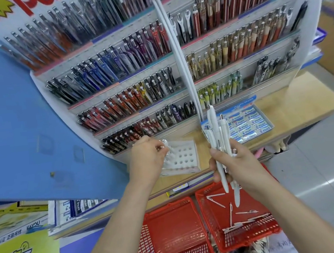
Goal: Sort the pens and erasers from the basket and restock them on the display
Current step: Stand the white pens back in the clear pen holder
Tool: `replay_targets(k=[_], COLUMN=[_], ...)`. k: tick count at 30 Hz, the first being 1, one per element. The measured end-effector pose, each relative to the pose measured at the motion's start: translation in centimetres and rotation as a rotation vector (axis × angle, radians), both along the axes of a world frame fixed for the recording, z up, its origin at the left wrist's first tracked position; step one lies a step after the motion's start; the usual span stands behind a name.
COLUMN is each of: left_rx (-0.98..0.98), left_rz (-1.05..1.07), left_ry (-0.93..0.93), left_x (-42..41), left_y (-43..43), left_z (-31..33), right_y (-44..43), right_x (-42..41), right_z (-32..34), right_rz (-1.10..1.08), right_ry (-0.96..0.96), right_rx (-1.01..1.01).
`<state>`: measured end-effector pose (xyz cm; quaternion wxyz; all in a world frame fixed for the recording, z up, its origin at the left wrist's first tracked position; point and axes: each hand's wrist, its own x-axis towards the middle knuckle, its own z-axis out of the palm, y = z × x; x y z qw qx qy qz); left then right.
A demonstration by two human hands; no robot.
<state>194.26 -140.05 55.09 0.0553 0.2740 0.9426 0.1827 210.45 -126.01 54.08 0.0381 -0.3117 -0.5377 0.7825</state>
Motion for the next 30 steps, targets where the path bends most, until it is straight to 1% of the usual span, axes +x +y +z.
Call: replay_targets(k=[7,9,10,12,13,14,16,17,19,21,26,28,30], left_rx=[-0.093,-0.104,-0.073,0.103,0.22,0.311,0.389,0.395,0.438,0.525,0.739,0.771,0.759], left_rz=[-0.015,0.02,0.044,0.073,0.074,0.064,0.042,0.041,0.041,0.063,0.147,0.16,0.165], left_ry=[0.021,0.004,0.009,-0.007,-0.091,-0.232,-0.569,-0.679,-0.77,-0.792,-0.772,-0.75,-0.71], left_x=[0.0,0.2,0.4,1.4,2.0,2.6,3.6,3.9,4.0,3.8,2.4,1.7,1.5], left_y=[0.4,0.5,0.6,0.9,1.2,1.6,2.3,2.5,2.3,1.8,0.0,-0.7,-0.9], left_z=[-0.1,0.5,1.0,2.7,3.8,4.8,6.4,6.7,6.9,7.1,7.7,7.9,8.1], right_y=[-0.3,-0.2,-0.2,-0.1,-0.1,-0.1,-0.4,-0.6,-0.9,-1.1,-0.2,0.2,0.3], right_x=[-0.1,0.0,0.0,0.1,0.1,0.0,-0.2,-0.3,-0.4,-0.5,-0.1,0.2,0.2], right_z=[0.7,1.1,1.3,1.7,2.0,2.3,2.9,3.2,3.6,3.8,3.2,2.9,2.4], right_rz=[0.022,0.048,0.064,0.103,0.126,0.151,0.196,0.209,0.221,0.239,0.236,0.21,0.166], right_ry=[0.051,0.068,0.076,0.09,0.097,0.106,0.124,0.129,0.127,0.12,0.091,0.08,0.061], right_rx=[-0.079,-0.098,-0.107,-0.122,-0.123,-0.115,-0.085,-0.077,-0.084,-0.09,-0.066,-0.081,-0.068])
